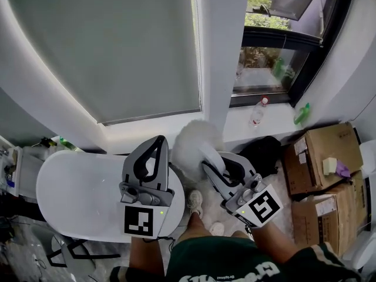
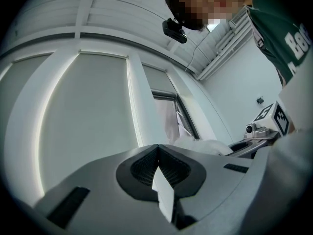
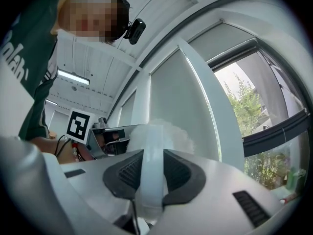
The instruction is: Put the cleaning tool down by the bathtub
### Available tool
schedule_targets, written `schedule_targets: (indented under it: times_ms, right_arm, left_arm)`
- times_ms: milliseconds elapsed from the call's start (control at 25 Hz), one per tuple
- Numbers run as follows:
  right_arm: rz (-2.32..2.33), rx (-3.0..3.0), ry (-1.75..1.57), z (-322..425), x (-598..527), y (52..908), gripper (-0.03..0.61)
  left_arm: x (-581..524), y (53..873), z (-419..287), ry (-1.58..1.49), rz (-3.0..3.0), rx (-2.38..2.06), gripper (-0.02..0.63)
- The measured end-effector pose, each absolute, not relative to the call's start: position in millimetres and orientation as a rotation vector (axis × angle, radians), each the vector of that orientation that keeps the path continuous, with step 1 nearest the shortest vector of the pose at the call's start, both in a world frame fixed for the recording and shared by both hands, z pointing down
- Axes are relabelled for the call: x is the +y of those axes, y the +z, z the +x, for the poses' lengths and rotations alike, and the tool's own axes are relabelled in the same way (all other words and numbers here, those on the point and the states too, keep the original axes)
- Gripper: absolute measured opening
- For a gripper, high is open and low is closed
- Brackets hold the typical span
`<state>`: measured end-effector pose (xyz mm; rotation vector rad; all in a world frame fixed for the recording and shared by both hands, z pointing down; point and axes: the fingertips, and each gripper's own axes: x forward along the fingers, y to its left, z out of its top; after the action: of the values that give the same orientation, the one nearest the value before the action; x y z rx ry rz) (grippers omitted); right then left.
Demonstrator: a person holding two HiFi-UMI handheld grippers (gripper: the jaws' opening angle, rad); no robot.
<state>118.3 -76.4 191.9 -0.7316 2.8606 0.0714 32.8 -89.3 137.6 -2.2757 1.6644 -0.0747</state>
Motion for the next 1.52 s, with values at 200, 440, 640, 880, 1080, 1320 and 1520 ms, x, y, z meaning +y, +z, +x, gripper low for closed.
schedule_targets:
  times_ms: [200, 440, 640, 880, 1080, 1320, 1520]
  right_arm:
    - [-0.748, 2.900, 0.033, 99, -115, 204, 0.094]
    - [-0.748, 2.944, -0.053, 78, -163, 226, 0.094]
    - [-0.691, 2.968, -0.042, 52, -193, 240, 0.094]
    - [-0.682, 3.037, -0.113, 21, -228, 274, 0.094]
    - [-0.670, 3.080, -0.161, -6, -255, 312, 0.094]
    - [-0.674, 3.128, -0.237, -18, -278, 356, 0.092]
    - [-0.649, 3.150, -0.215, -27, -290, 377, 0.094]
  left_arm:
    - [-127, 147, 9, -0.054, -2.281, 1.694, 0.006]
    - [-169, 168, -12, -0.052, -2.298, 1.722, 0.006]
    - [-201, 190, -35, -0.065, -2.292, 1.777, 0.006]
    - [-231, 226, -64, -0.068, -2.263, 1.866, 0.006]
    - [-259, 267, -93, -0.093, -2.242, 1.952, 0.007]
    - [-279, 308, -107, -0.142, -2.233, 1.947, 0.006]
    - [-282, 332, -119, -0.161, -2.219, 1.993, 0.006]
